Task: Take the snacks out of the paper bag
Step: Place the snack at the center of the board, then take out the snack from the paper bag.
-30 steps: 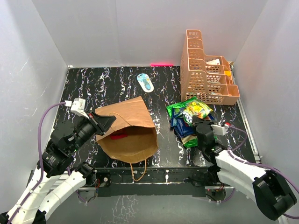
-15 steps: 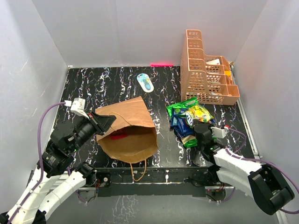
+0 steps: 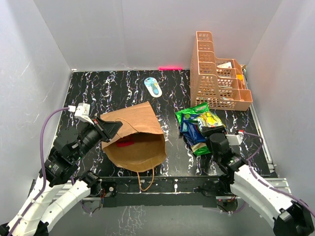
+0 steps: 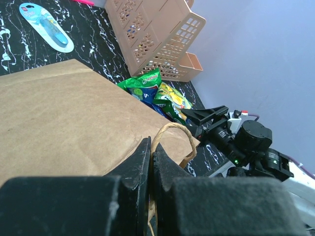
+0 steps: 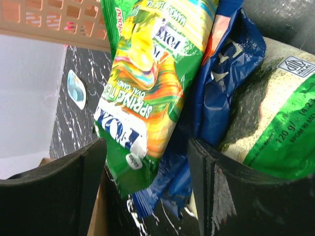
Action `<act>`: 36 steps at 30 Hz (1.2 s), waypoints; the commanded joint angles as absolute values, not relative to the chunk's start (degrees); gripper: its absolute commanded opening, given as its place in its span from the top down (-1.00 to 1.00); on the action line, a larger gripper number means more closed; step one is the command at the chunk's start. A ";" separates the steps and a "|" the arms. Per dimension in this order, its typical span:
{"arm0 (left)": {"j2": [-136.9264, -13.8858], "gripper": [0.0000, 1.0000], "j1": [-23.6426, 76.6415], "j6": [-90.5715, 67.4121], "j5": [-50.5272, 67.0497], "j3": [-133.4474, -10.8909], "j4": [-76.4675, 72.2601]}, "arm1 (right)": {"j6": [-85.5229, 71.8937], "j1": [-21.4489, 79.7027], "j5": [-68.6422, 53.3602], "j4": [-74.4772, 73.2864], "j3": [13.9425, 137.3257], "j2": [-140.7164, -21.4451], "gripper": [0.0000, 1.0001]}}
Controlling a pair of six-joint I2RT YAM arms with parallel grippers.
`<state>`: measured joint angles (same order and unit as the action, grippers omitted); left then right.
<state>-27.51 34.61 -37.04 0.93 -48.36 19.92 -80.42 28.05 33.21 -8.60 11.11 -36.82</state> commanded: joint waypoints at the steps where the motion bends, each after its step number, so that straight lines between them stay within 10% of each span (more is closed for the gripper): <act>1: -27.71 1.00 34.55 -36.23 1.50 -49.17 18.62 | -74.16 28.04 28.68 -23.54 16.79 -30.04 -0.44; 8: -28.55 1.00 34.55 -35.91 1.59 -49.22 18.11 | -51.66 28.06 21.43 -27.87 27.87 -20.39 -0.46; 19: -29.92 1.00 34.54 -35.59 1.88 -50.42 18.70 | -8.57 30.00 -36.72 -2.09 36.18 -35.38 -0.42; 36: -30.15 1.00 34.54 -35.70 2.37 -51.45 19.10 | 28.36 84.97 6.69 5.46 47.01 -64.37 -0.44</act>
<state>-30.06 34.61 -36.53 1.15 -49.10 19.79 13.58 80.66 -7.68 -1.89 45.67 -59.61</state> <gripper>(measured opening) 0.011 0.739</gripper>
